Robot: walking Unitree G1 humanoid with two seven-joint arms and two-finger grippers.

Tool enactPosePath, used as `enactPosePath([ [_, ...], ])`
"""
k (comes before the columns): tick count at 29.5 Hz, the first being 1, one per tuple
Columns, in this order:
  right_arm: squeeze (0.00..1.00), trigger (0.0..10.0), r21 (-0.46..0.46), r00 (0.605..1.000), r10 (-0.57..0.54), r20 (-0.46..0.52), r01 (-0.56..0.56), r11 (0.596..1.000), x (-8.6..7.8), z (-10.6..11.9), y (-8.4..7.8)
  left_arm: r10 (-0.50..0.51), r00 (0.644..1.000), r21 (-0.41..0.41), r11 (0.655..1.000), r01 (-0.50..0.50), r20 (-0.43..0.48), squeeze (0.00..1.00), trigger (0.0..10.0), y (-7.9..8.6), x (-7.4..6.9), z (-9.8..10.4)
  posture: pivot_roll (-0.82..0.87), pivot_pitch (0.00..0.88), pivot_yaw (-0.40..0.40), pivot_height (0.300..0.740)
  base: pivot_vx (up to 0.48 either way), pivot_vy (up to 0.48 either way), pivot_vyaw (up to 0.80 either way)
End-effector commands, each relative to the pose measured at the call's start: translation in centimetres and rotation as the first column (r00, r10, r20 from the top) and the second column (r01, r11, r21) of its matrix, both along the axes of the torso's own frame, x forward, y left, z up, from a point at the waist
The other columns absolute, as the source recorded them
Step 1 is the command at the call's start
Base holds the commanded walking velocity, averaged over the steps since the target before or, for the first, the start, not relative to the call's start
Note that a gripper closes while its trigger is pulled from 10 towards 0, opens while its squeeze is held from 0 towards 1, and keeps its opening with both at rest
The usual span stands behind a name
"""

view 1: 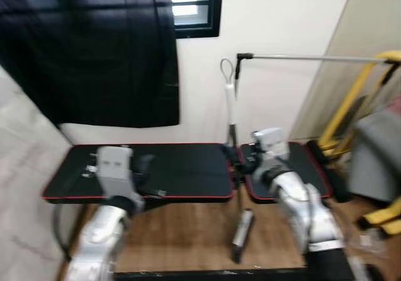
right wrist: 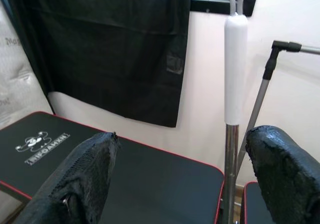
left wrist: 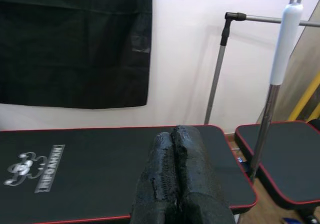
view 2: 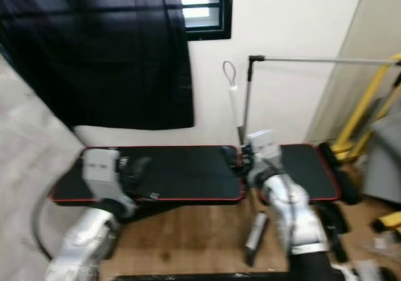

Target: Sweep floor

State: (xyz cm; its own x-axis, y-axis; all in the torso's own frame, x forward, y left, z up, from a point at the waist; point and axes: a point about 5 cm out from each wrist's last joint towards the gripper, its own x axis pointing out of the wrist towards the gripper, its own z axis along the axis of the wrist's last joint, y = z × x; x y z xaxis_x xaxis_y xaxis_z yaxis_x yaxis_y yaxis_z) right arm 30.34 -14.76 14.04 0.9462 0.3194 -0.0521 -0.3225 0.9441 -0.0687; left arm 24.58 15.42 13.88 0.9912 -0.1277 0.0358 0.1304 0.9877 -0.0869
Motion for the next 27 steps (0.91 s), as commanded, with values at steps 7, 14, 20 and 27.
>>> enactPosePath([
  [7, 0.00, 10.0, -0.013, 1.000, -0.015, -0.026, 0.015, 1.000, -0.03, -0.35, -0.23, -0.001, 1.000, -0.007, 1.000, 0.001, -0.021, 0.00, 10.0, -0.17, 0.02, -0.32, -0.10, 0.000, -0.016, 0.740, 0.000, 0.165, -0.34],
  [14, 0.00, 10.0, -0.014, 0.999, -0.021, -0.034, 0.020, 1.000, 0.02, -0.43, -0.23, -0.006, 1.000, -0.002, 1.000, 0.006, -0.007, 0.00, 10.0, -0.21, 0.04, -0.09, -0.10, 0.000, -0.015, 0.740, 0.000, 0.000, -0.80],
  [20, 0.00, 10.0, -0.006, 1.000, -0.017, -0.010, 0.017, 1.000, 0.05, -0.12, -0.18, 0.001, 1.000, -0.011, 1.000, -0.001, -0.010, 0.00, 10.0, -0.10, 0.01, -0.06, -0.09, 0.000, -0.018, 0.740, 0.000, 0.000, -0.40],
  [27, 0.00, 10.0, 0.002, 1.000, 0.007, -0.007, -0.007, 1.000, -0.03, 0.02, -0.08, -0.004, 1.000, -0.015, 1.000, 0.003, -0.005, 0.00, 10.0, -0.08, -0.04, 0.03, -0.09, 0.000, -0.014, 0.740, 0.125, 0.000, -0.34],
])
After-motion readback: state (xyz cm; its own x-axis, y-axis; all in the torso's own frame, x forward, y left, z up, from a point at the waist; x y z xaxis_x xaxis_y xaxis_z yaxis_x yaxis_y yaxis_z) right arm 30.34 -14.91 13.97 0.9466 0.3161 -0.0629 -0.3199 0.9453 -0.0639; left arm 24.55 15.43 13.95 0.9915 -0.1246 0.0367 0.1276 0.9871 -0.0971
